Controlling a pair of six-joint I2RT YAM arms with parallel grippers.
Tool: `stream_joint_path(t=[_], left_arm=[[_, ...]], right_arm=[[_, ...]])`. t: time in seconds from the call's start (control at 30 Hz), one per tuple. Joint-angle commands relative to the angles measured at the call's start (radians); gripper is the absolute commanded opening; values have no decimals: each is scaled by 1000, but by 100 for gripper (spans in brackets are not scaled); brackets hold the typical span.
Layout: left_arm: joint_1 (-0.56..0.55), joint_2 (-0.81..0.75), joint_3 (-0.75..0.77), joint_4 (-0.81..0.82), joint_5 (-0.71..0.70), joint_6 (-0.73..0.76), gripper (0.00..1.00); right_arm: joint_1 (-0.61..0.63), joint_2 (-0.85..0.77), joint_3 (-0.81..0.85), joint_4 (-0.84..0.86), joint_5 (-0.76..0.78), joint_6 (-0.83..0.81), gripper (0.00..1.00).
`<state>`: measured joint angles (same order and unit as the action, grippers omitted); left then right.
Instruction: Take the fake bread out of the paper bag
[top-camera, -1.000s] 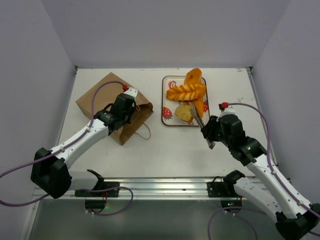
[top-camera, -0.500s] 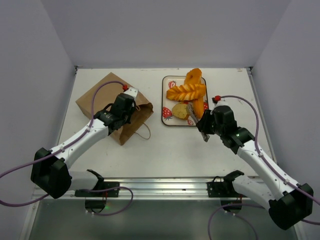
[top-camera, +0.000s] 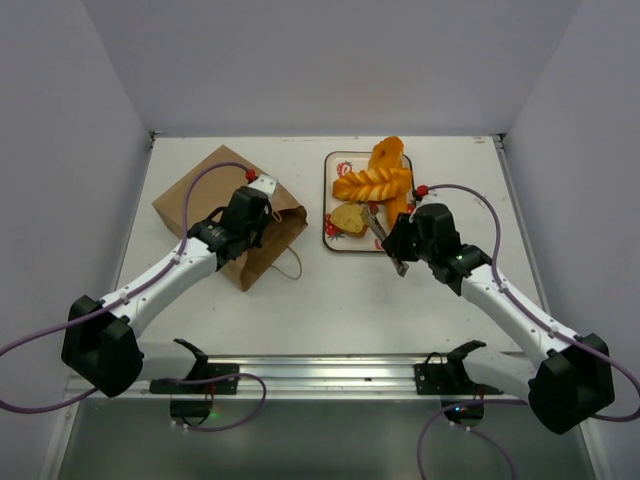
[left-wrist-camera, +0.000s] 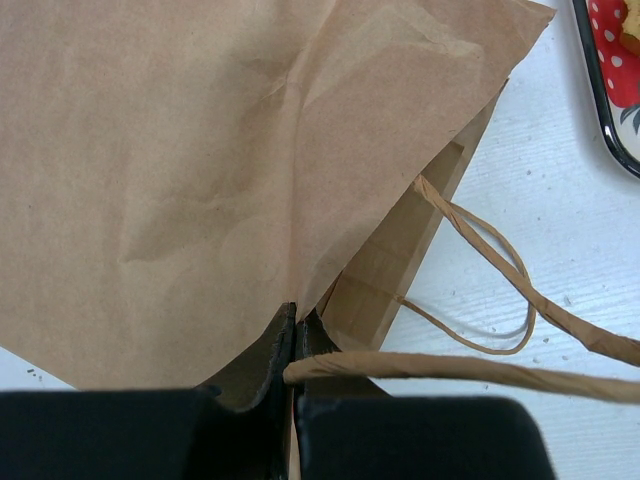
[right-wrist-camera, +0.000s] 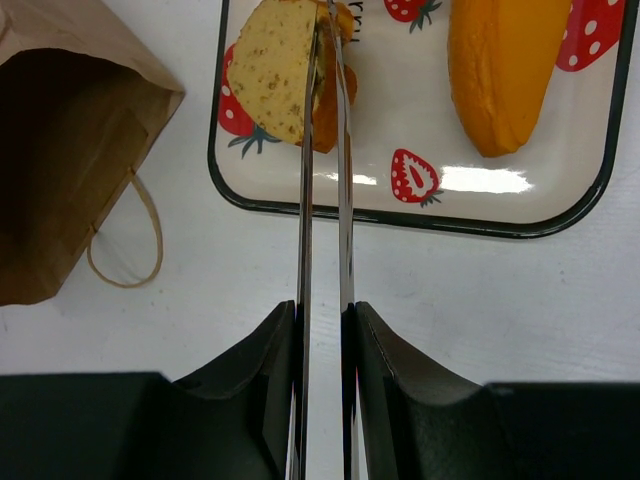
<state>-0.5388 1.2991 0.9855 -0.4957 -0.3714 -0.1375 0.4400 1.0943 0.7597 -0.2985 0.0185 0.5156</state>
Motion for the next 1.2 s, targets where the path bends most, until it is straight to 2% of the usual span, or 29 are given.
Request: stream_joint_path(t=[0.0,0.3,0.9,1.17], left_arm=[[3,-21,19,0,15,-1,0],[5,-26,16,0,19,-1,0],[5,-20,16,0,17,1,0],[5,-18,16,-1,17,1,0]], right_arm=[[-3,15,29,82,-11,-3,14],[-3,30,15,96,-2,-6,16],[-3,-23,15,58,15,-15,43],[-3,-45,13,41,32,-20,44]])
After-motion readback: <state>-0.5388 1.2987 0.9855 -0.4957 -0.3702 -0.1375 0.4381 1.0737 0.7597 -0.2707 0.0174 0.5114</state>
